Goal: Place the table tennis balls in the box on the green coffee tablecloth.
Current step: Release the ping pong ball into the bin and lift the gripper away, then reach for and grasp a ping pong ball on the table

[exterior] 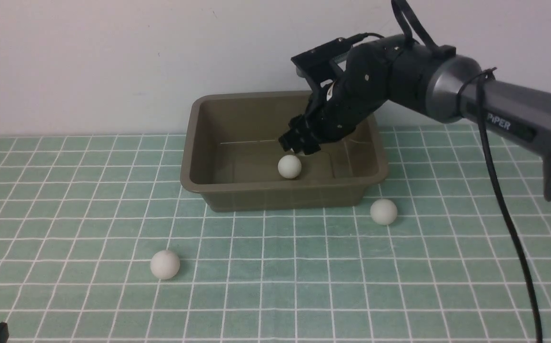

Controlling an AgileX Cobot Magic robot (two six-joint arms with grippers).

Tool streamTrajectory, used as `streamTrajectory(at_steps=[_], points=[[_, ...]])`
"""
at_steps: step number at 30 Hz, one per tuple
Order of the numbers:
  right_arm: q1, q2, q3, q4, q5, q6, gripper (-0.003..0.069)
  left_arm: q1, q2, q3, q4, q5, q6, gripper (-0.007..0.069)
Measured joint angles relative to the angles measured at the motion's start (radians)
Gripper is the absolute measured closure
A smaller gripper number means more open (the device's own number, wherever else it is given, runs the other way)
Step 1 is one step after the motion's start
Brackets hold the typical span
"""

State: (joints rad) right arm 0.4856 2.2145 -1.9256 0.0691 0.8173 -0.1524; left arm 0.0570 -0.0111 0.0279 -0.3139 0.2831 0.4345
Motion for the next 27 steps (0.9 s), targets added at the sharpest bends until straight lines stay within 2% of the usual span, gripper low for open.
streamTrajectory(at_steps=[4,8,12,14,16,21,27], points=[[0.0,-0.028,-0.011,-0.047,0.053,-0.001,0.0252,0.0,0.0,0.0,0.0,0.0,0.0,0.0629],[-0.001,-0.079,-0.051,-0.147,0.135,0.0,0.0252,0.0,0.0,0.0,0.0,0.0,0.0,0.0629],[-0.027,-0.221,-0.086,-0.295,0.278,0.0,0.0252,0.0,0.0,0.0,0.0,0.0,0.0,0.0629],[-0.063,-0.303,-0.092,-0.311,0.356,-0.002,0.0252,0.0,0.0,0.0,0.0,0.0,0.0,0.0629],[-0.115,-0.354,-0.092,-0.271,0.418,-0.033,0.0252,0.0,0.0,0.0,0.0,0.0,0.0,0.0629],[-0.234,-0.457,-0.002,-0.033,0.436,-0.154,0.0252,0.0,0.0,0.0,0.0,0.0,0.0,0.0629],[-0.297,-0.571,0.177,0.081,0.436,-0.222,0.0252,0.0,0.0,0.0,0.0,0.0,0.0,0.0629]])
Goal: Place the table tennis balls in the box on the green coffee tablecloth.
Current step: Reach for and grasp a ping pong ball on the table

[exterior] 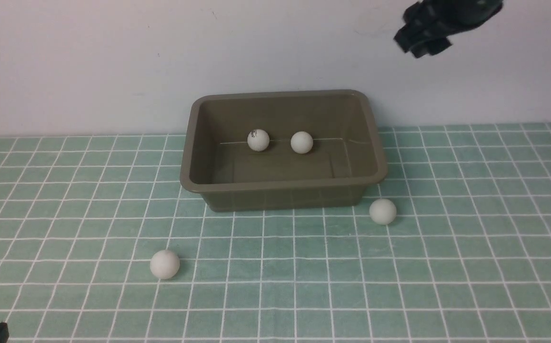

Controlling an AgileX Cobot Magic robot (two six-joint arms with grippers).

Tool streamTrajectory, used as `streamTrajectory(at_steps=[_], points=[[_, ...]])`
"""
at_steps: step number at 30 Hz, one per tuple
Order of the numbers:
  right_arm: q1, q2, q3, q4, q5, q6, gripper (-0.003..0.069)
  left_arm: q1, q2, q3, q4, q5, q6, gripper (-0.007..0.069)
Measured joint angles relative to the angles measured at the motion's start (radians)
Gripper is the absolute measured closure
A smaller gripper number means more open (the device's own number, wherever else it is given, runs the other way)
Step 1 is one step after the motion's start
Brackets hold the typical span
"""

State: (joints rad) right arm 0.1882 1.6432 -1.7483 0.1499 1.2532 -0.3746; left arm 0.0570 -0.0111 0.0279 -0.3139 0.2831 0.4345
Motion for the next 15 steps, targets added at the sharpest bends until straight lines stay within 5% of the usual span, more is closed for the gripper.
streamTrajectory(at_steps=[7,15], points=[[-0.043,-0.175,0.344,0.036,-0.088,-0.047,0.0252,0.0,0.0,0.0,0.0,0.0,0.0,0.0629],[0.02,-0.286,0.738,0.075,-0.497,-0.158,0.0252,0.0,0.0,0.0,0.0,0.0,0.0,0.0629]])
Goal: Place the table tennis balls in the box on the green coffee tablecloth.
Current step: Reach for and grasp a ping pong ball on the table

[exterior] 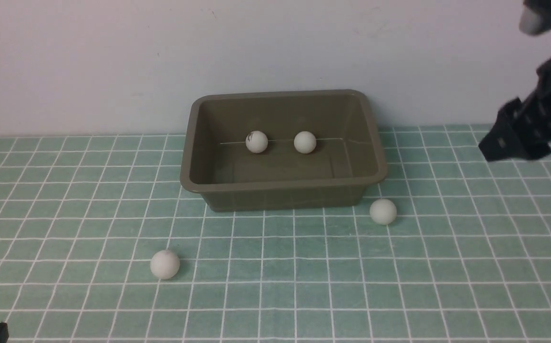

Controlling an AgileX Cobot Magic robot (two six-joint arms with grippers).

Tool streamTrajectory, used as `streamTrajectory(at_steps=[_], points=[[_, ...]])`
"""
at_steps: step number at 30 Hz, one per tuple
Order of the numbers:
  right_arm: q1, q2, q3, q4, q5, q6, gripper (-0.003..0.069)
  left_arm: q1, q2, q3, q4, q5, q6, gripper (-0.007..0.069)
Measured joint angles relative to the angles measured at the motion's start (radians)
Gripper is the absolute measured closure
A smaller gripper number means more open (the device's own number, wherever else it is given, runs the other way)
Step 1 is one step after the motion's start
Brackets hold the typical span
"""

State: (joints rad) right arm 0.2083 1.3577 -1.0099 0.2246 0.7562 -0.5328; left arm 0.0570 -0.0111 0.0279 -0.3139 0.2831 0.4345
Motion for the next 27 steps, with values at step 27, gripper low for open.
streamTrajectory(at_steps=[27], points=[[0.064,0.484,-0.234,0.014,-0.073,0.009,0.0252,0.0,0.0,0.0,0.0,0.0,0.0,0.0629]])
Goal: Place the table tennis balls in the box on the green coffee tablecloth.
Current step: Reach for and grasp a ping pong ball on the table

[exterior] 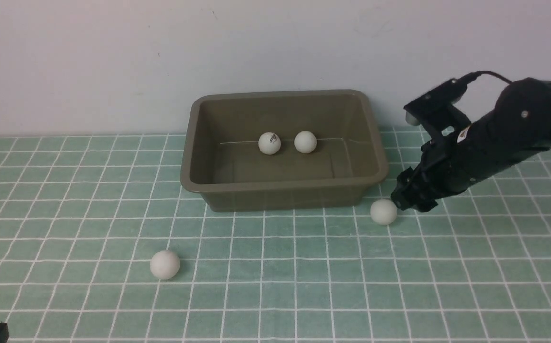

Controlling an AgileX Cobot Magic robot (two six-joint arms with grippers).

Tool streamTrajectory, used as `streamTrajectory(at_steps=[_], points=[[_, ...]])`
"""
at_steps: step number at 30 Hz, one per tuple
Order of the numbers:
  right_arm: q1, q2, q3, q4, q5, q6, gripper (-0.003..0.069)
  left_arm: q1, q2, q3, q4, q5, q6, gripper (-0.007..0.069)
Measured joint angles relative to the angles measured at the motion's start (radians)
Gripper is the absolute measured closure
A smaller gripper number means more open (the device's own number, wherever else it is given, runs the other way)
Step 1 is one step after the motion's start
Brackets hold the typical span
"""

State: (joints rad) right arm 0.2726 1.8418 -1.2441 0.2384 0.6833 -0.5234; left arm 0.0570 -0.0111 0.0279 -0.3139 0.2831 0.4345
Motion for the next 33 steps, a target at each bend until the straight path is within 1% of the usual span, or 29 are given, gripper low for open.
streamTrajectory(at_steps=[7,13,22,29,33], points=[[0.0,0.049,-0.031,0.001,0.005,-0.002,0.0252,0.0,0.0,0.0,0.0,0.0,0.0,0.0629],[0.0,0.066,-0.044,0.015,0.005,-0.031,0.0252,0.0,0.0,0.0,0.0,0.0,0.0,0.0629],[0.0,0.085,-0.047,0.105,-0.01,-0.134,0.0252,0.0,0.0,0.0,0.0,0.0,0.0,0.0629],[0.0,0.133,-0.047,0.115,-0.028,-0.164,0.0252,0.0,0.0,0.0,0.0,0.0,0.0,0.0629],[0.0,0.138,-0.047,0.118,-0.067,-0.177,0.0252,0.0,0.0,0.0,0.0,0.0,0.0,0.0629]])
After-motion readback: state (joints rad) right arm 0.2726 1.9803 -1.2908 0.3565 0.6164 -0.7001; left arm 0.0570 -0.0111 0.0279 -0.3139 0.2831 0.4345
